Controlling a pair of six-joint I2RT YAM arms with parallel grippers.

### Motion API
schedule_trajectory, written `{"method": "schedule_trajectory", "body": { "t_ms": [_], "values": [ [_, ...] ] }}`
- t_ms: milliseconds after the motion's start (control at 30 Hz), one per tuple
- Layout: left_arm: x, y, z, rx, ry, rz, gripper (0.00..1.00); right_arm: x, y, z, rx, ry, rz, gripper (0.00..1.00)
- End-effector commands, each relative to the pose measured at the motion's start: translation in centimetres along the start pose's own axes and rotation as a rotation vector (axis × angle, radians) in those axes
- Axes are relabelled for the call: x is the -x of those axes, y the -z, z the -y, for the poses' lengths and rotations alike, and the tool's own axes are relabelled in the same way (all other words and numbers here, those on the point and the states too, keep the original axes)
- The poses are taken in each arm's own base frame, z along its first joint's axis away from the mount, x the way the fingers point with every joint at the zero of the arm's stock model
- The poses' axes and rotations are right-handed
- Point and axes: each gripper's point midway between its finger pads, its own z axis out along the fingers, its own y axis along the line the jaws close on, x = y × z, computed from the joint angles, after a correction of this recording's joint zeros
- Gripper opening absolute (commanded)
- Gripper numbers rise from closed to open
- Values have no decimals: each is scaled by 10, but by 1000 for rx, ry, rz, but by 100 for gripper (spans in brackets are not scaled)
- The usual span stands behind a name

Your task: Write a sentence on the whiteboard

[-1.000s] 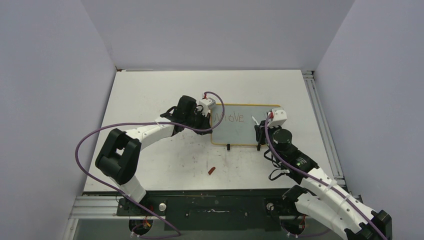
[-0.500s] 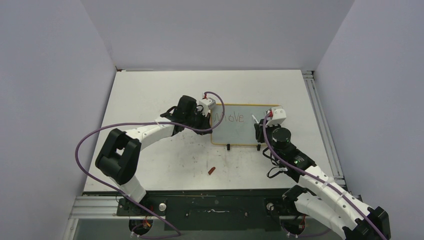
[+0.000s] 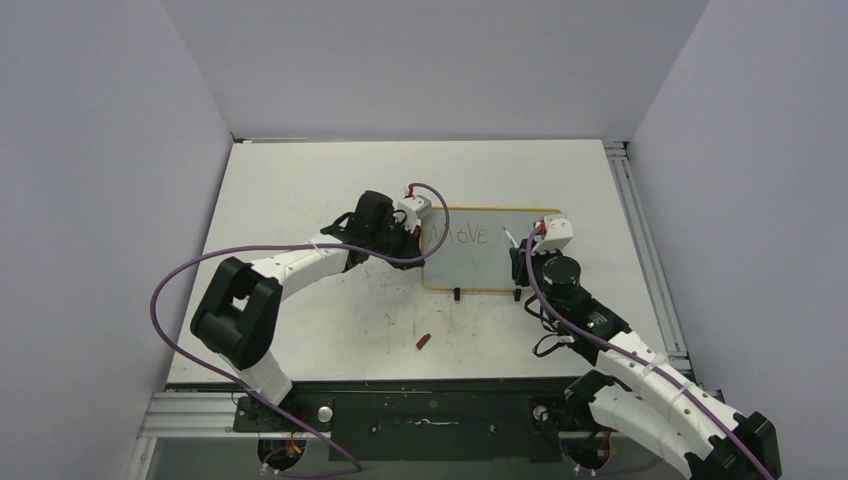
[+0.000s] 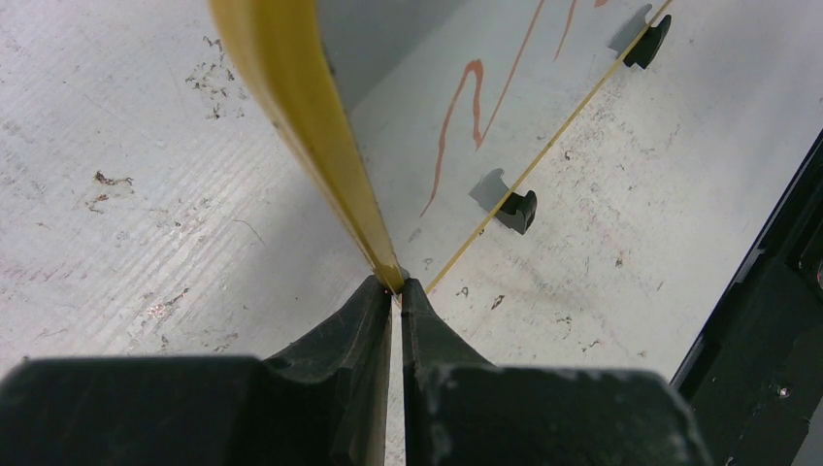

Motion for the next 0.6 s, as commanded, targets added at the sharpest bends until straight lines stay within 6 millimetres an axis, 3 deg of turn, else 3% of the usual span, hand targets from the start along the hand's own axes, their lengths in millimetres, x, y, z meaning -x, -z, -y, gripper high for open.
{"method": "schedule_trajectory", "body": {
  "t_ms": [0,567],
  "values": [
    [16,4,4,6,-44,29,4,-9,4,15,-70,-23,-17,5],
    [19,7,7,2,-52,40,4,-24,9,17,-81,-53,-64,5]
  ]
}}
